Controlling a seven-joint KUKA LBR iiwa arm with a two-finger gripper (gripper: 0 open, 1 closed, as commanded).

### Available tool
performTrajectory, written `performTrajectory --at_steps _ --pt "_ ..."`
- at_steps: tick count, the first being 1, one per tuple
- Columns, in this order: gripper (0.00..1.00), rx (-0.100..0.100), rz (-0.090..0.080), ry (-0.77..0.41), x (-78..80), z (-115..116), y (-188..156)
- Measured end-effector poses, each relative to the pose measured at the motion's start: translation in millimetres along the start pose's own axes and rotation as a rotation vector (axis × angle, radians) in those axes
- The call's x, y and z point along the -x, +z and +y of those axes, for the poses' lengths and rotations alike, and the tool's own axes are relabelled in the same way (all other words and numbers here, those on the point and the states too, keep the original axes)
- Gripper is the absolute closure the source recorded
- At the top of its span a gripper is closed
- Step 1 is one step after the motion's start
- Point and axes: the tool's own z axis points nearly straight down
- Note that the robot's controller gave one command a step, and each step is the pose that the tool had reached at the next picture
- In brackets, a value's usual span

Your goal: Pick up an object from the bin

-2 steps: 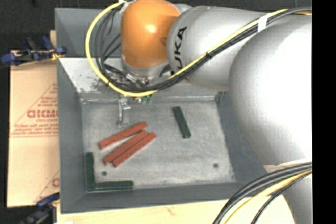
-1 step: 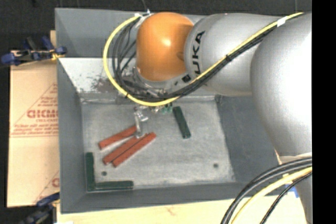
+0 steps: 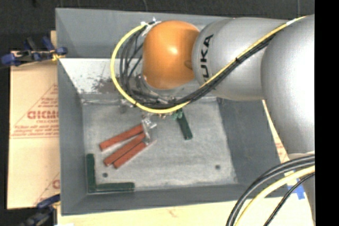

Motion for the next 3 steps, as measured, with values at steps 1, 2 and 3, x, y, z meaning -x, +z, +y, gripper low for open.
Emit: performTrajectory --at_steps 1,2,3 --pt "0.00 0.000 -0.001 -0.152 -2.8 1.3 43.7" --pt "1.00 0.000 -0.009 -0.284 -20.1 3.5 60.3" --pt "1.00 0.000 -0.009 -0.284 -20.1 3.5 60.3"
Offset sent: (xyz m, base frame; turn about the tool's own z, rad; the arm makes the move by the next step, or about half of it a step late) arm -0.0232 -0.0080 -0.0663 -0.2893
